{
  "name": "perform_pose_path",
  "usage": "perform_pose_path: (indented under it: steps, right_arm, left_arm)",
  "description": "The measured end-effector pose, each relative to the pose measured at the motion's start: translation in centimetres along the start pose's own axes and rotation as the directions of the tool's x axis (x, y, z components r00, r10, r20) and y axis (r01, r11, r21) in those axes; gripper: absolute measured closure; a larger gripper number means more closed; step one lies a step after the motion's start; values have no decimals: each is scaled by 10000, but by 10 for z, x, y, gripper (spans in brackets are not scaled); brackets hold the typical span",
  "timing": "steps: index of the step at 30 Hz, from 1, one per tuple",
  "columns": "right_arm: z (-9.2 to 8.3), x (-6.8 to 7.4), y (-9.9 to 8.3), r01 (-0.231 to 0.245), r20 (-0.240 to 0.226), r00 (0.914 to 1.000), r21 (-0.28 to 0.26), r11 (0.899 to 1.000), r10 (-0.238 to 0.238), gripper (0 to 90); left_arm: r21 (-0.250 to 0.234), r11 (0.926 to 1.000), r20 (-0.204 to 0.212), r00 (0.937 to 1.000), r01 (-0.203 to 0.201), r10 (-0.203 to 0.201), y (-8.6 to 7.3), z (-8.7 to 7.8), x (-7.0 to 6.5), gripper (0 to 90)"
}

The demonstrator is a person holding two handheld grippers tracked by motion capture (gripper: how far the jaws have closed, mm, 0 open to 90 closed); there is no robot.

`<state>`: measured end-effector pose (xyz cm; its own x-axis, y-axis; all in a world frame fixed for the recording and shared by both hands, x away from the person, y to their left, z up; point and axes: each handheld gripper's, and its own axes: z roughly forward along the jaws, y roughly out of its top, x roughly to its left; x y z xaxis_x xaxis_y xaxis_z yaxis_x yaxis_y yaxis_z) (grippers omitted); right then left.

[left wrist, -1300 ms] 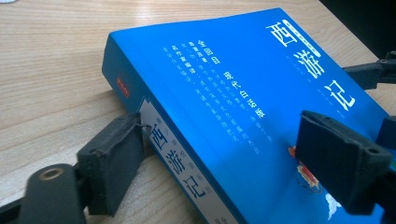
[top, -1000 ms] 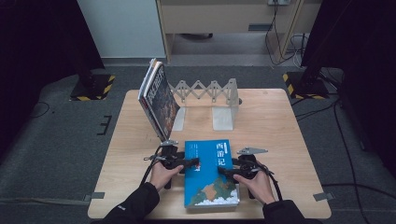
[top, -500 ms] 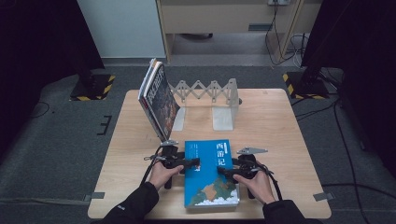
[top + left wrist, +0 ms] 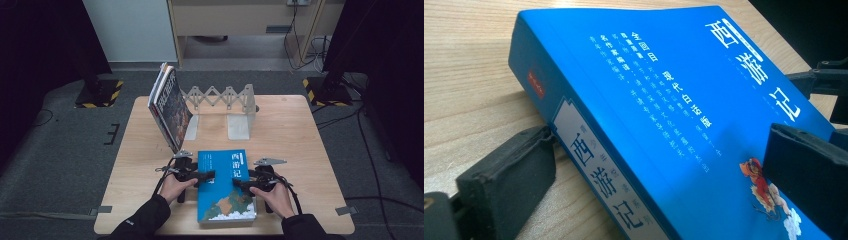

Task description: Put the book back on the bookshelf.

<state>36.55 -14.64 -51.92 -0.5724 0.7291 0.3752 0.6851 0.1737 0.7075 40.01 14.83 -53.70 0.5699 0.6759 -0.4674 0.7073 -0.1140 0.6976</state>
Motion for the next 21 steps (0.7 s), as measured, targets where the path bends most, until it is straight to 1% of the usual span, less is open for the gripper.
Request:
perform_pose_path:
  steps: [2, 5, 7, 11, 12, 17, 18, 19, 20, 21]
  right_arm:
    - [0, 0, 0, -33, -18, 10000, -11, 10000, 33, 183]
    - [0, 0, 0, -20, -25, 10000, -41, 10000, 20, 183]
    - [0, 0, -1, -61, -45, 10000, -63, 10000, 61, 183]
    - [0, -1, -1, -111, -65, 9999, -83, 9999, 110, 183]
    - [0, -1, -1, -148, -66, 9999, -83, 9999, 148, 184]
    - [1, -2, -2, -206, -103, 9997, -130, 9997, 205, 190]
    - [0, -2, -2, -229, -117, 9997, -124, 9997, 228, 192]
    - [0, -2, -2, -218, -112, 9997, -140, 9997, 216, 195]
    - [0, -2, -2, -245, -118, 9996, -139, 9996, 244, 198]
    - [0, -2, -2, -294, -100, 9995, -131, 9995, 293, 203]
  left_arm:
    - [-4, 10000, -15, 10000, 55, -55, 0, -1, 0, 12]
    - [-15, 9997, 32, 9997, 257, -257, 1, -1, 2, 45]
    - [36, 9982, 95, 9982, 593, -593, 3, -3, 4, 83]
    - [183, 9953, 247, 9951, 955, -960, 4, -5, 6, 135]
    - [219, 9941, 328, 9937, 1065, -1072, 4, -5, 6, 147]
    - [251, 9902, 570, 9887, 1371, -1383, 4, -7, 10, 195]
    - [277, 9887, 666, 9866, 1471, -1486, 3, -7, 10, 212]
    - [321, 9851, 807, 9819, 1690, -1711, 3, -8, 10, 233]
    - [273, 9839, 927, 9796, 1764, -1782, 3, -8, 10, 254]
    - [256, 9844, 940, 9800, 1739, -1756, 3, -8, 9, 262]
